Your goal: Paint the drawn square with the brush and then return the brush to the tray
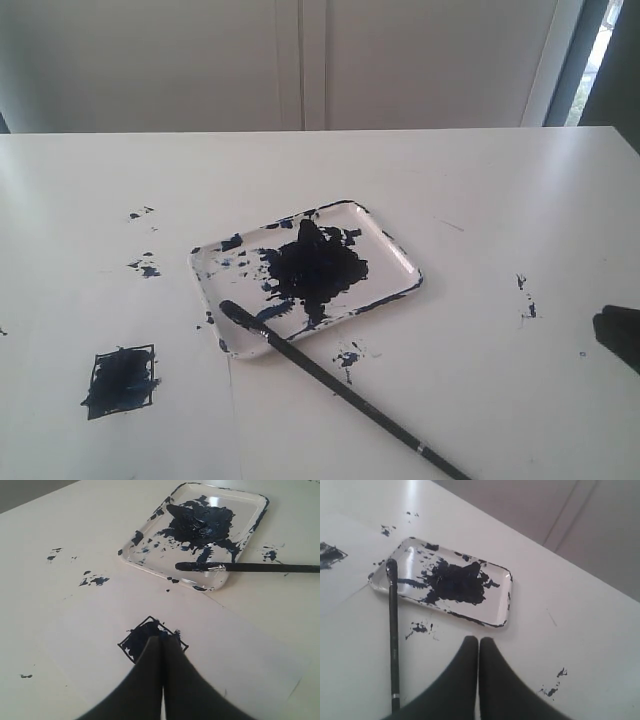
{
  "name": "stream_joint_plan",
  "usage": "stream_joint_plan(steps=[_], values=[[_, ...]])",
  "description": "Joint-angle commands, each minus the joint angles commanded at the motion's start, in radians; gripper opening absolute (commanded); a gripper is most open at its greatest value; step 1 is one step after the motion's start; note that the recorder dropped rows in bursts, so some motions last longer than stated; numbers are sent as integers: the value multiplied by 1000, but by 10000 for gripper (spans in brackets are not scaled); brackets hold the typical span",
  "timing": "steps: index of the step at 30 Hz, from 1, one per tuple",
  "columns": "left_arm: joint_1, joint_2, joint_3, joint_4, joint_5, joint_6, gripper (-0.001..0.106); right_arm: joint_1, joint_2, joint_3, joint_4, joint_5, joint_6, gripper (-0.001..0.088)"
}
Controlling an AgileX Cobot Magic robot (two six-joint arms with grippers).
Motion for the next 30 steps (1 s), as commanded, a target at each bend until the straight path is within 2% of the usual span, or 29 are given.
stream_joint_plan(steps=[17,21,24,28,30], values=[[0,-4,0,0,-5,0,0,0,-12,10,16,2,0,12],[22,-66,0,3,-5,0,0,-7,-85,74,61,-55,0,12],[52,-139,0,3,-5,0,0,-39,-174,149,69,-84,0,12],[95,-189,0,3,-5,0,0,-117,-264,232,77,-84,0,12],[117,-213,0,3,-5,0,0,-167,-304,269,155,-84,0,12]])
